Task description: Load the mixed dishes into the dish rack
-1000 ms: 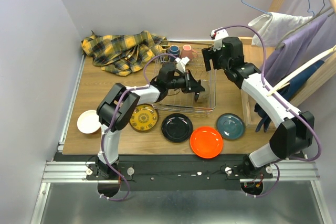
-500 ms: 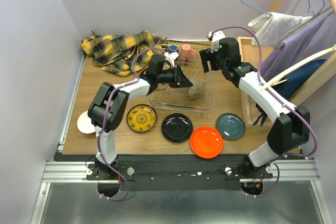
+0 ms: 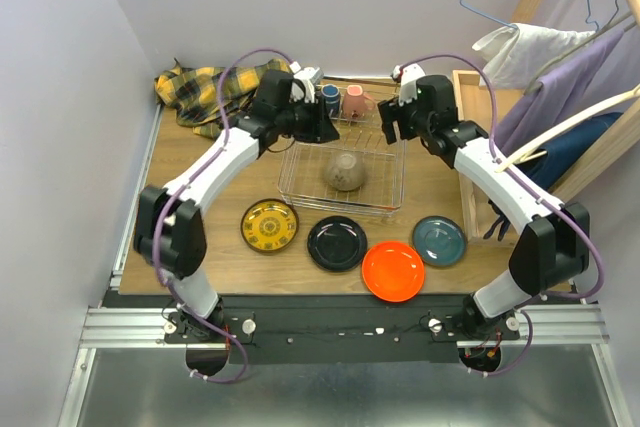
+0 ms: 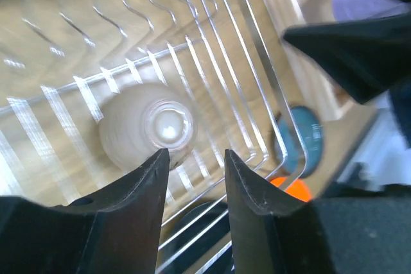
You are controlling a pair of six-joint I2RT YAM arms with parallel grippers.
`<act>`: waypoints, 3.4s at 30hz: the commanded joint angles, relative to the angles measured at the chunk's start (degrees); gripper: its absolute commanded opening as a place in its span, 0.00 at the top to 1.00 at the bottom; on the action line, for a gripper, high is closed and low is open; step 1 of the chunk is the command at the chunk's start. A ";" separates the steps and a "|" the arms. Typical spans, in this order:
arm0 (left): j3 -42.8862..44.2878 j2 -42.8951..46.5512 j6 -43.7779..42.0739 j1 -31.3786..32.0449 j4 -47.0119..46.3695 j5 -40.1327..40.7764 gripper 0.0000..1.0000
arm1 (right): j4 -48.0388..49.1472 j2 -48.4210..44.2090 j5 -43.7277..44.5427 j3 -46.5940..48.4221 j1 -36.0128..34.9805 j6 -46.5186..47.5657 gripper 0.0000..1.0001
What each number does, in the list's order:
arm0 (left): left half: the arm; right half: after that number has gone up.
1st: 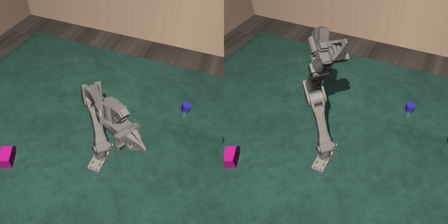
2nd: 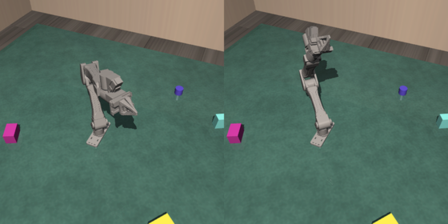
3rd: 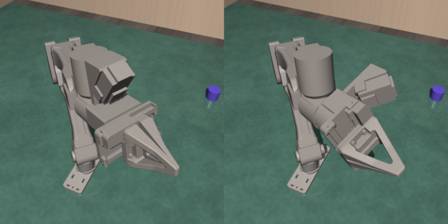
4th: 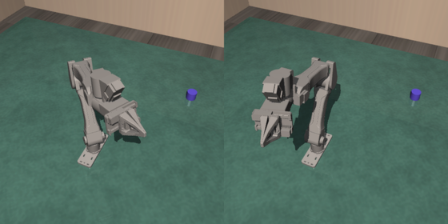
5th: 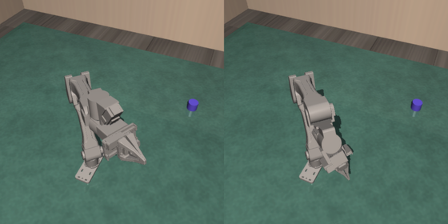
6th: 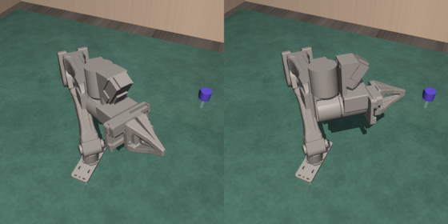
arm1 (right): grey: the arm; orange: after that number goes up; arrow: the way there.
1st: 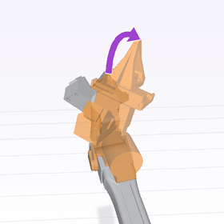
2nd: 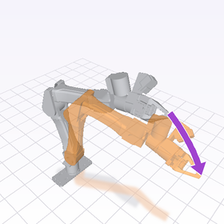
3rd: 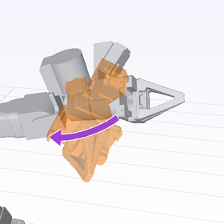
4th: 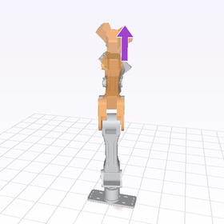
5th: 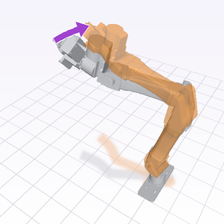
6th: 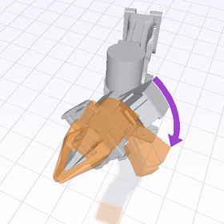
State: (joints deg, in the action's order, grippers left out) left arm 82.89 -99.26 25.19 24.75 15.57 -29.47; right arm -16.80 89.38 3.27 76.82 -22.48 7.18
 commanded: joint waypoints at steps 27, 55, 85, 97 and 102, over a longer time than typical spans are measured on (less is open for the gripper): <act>-32.45 37.48 -56.98 -31.24 48.41 36.77 0.47 | -13.53 23.20 -24.01 11.33 -9.07 7.76 1.00; -34.03 36.34 -65.71 -38.73 51.75 32.81 0.51 | -11.50 20.05 -17.16 23.56 -16.28 7.76 0.29; -28.04 26.41 -70.63 -36.79 50.70 23.58 0.53 | -25.83 21.80 -10.74 33.22 -16.28 6.88 0.24; -29.01 18.41 -67.47 -36.71 44.89 24.38 0.54 | -24.69 20.57 -9.25 31.38 -16.19 7.50 0.24; -30.51 17.09 -66.33 -36.62 43.23 26.13 0.56 | -23.99 20.83 -8.63 31.55 -16.28 7.41 0.24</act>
State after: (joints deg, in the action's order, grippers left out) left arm 54.08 -81.21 -42.59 -12.25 60.66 -5.08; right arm -41.93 111.63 -7.01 108.88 -38.57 14.17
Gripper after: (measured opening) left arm 0.449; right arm 0.762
